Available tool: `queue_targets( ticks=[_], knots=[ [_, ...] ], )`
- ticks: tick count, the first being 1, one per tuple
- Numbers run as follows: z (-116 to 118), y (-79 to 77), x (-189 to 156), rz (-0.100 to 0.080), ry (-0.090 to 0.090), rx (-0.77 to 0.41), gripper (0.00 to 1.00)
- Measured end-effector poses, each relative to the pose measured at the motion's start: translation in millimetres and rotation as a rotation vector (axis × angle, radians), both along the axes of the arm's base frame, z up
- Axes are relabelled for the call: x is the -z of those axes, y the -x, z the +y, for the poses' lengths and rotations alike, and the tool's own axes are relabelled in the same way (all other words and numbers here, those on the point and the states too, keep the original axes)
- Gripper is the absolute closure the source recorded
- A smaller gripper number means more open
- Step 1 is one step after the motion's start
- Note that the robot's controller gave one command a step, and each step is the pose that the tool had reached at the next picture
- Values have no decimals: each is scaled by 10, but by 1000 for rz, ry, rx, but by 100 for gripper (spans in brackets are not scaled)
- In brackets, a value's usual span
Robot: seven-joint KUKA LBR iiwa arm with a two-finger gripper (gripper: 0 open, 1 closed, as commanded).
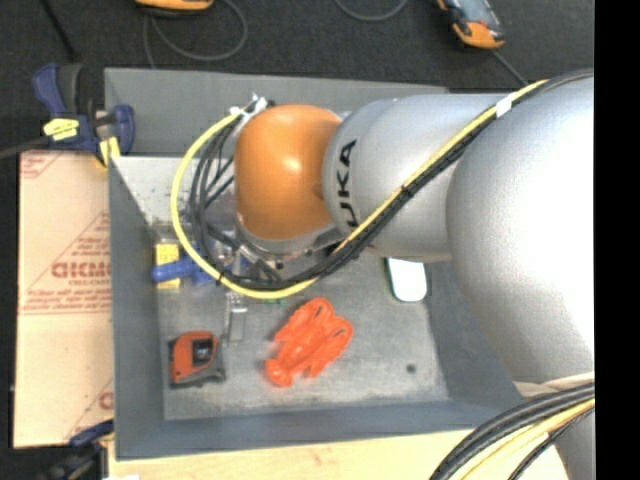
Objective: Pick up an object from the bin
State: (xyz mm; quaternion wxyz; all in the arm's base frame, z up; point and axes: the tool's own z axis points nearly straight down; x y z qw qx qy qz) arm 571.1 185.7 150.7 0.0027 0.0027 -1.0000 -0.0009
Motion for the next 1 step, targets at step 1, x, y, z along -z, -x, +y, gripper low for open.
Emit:
queue_targets(
  ticks=[1],
  knots=[
    [-7,-18,-51,-8,-2,5,0]
  ],
)
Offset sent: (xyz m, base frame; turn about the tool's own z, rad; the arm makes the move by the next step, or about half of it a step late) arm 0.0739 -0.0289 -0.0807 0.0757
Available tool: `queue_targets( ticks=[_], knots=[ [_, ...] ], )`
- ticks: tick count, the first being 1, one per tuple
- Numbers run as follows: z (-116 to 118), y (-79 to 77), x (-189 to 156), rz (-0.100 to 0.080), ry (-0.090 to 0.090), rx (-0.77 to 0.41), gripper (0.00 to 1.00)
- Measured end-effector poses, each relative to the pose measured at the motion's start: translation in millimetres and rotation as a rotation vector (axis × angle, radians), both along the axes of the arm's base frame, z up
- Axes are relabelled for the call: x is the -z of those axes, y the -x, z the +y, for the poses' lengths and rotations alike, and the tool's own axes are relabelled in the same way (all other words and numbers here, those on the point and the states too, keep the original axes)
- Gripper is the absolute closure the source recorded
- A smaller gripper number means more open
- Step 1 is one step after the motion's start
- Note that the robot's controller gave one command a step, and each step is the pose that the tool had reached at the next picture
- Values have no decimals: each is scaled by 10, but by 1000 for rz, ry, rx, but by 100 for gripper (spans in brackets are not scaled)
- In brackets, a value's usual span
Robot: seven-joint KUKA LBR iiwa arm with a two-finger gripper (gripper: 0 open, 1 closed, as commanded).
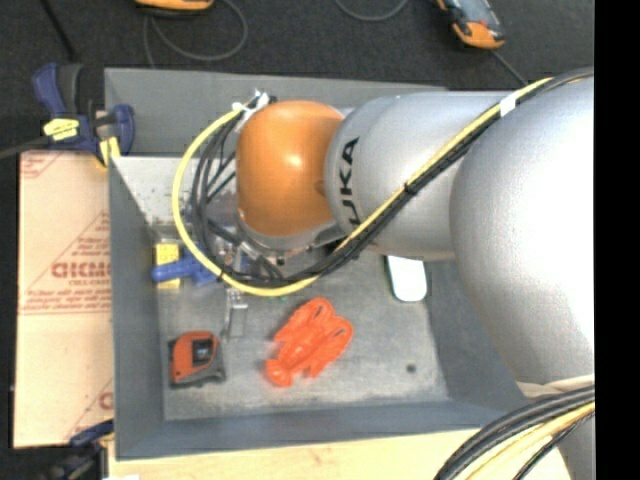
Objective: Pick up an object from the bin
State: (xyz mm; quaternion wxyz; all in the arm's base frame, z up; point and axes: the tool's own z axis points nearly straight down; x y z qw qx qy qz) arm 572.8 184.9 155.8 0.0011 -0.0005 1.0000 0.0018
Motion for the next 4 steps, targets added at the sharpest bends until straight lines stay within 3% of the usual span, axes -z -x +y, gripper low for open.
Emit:
queue_targets(
  ticks=[1,2,3,4],
  knots=[
    [-206,-602,606,-10,-3,55,0],
    [-276,-758,573,5,6,-42,0],
    [-263,-778,17,-5,1,-71,0],
    [-261,-822,627,-8,-1,-66,0]
  ],
)
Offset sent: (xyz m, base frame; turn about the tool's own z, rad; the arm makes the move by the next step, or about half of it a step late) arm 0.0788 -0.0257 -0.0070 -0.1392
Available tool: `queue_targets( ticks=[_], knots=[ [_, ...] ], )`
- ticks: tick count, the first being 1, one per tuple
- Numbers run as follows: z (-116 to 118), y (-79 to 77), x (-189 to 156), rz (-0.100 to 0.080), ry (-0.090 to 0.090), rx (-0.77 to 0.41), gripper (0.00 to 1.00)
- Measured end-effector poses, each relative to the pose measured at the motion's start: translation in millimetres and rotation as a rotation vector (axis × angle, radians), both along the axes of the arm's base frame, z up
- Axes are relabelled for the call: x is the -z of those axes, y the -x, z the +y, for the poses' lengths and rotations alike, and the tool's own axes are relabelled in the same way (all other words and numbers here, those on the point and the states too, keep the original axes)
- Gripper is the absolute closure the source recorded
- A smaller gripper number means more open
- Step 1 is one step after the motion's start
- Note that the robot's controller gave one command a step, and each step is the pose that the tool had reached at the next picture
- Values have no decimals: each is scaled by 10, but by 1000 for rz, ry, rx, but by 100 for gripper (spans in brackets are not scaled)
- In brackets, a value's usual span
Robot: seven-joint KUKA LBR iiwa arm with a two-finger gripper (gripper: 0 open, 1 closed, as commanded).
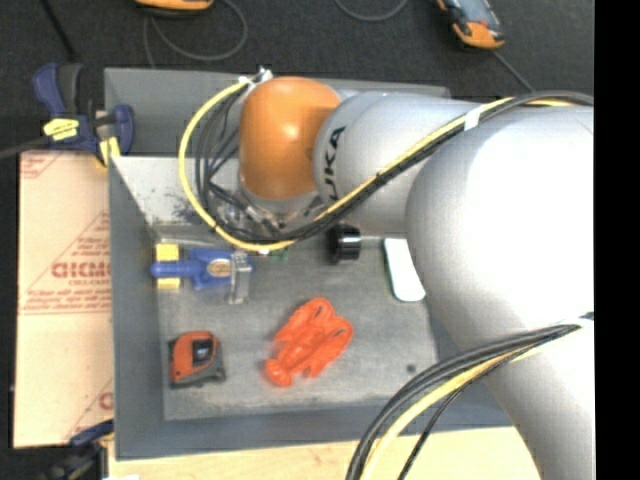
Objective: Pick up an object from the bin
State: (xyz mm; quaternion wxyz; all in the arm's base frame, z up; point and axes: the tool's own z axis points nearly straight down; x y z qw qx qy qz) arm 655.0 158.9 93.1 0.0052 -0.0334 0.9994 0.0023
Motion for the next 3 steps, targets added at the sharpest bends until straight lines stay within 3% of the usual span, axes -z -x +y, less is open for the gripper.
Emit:
queue_targets(
  ticks=[1,3],
  knots=[
    [43,84,218,9,1,104,100],
    [42,88,203,9,1,104,100]
  ],
)
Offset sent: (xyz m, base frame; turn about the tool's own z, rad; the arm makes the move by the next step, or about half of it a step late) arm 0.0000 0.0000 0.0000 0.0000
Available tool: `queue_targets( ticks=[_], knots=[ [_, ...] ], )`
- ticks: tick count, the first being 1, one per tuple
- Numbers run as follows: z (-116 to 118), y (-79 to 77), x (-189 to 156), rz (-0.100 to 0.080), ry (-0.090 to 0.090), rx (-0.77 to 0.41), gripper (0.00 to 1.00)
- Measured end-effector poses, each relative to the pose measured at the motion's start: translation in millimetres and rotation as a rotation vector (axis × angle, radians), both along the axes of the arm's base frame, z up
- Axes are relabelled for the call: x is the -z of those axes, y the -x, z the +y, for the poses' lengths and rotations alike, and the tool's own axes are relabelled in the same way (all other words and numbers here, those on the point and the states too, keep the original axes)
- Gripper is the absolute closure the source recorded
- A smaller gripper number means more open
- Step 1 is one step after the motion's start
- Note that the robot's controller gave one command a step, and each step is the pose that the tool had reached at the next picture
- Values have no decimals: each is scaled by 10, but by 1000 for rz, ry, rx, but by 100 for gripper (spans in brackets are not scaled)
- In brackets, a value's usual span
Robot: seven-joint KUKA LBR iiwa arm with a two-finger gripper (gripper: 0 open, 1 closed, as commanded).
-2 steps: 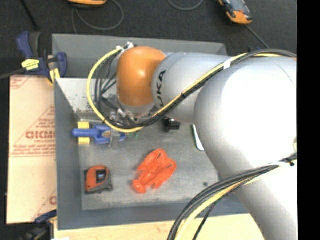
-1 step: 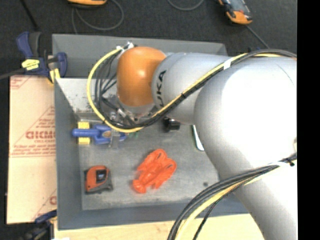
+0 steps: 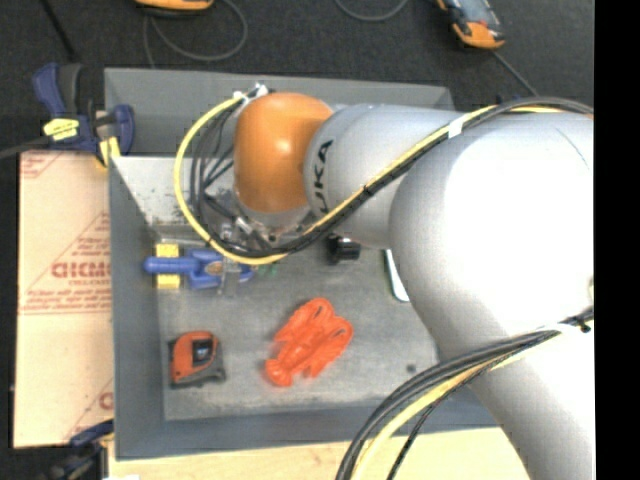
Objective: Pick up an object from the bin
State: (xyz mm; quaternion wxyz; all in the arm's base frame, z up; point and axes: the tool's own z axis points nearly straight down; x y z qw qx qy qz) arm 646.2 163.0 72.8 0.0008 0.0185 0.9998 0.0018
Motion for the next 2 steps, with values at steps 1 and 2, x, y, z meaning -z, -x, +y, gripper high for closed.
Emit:
queue_targets(
  ticks=[1,2],
  knots=[
    [0,-4,-51,-1,0,0,100],
    [1,-11,-85,-3,-1,0,100]
  ],
)
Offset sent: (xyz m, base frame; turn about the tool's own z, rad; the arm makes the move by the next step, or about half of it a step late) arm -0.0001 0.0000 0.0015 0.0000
